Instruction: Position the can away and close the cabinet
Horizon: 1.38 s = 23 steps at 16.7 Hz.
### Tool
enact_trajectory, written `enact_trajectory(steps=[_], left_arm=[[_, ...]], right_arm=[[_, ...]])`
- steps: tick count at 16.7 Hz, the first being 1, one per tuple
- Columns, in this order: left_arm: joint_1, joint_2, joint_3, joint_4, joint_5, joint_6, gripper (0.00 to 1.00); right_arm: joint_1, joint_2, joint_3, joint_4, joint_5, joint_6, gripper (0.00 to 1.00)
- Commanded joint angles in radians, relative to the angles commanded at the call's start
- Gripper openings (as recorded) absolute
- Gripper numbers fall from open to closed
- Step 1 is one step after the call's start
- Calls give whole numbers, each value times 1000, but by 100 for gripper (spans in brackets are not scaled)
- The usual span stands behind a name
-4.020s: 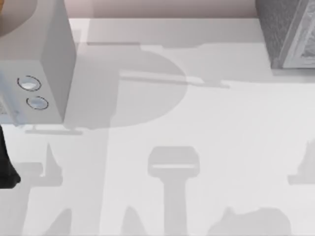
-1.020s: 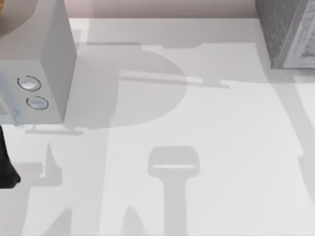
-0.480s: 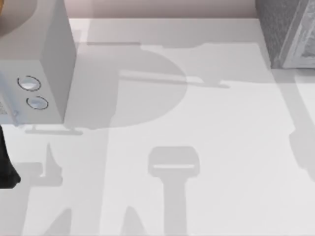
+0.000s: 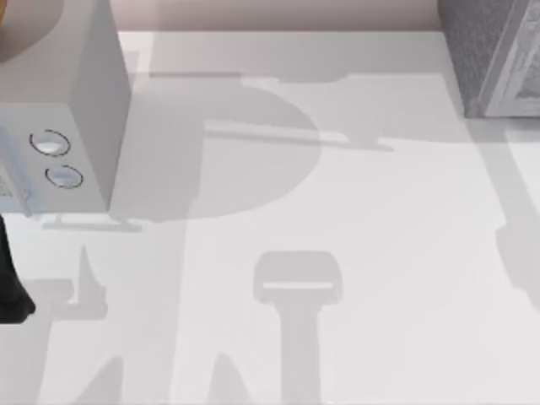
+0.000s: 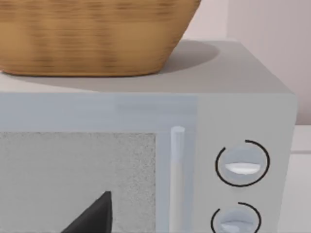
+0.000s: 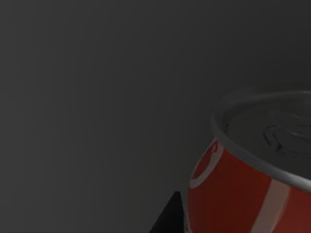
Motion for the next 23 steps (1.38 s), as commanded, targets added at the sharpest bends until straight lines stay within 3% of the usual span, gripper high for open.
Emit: enact_trajectory(steps=[9,19,23], left_arm=[[0,0,0,0,0,0,100],[0,0,0,0,0,0,100],[0,0,0,0,0,0,100]], right_arm=[[0,0,0,0,0,0,98],[2,0,0,0,0,0,100],[1,-96,-102,49,-21,-9,100]])
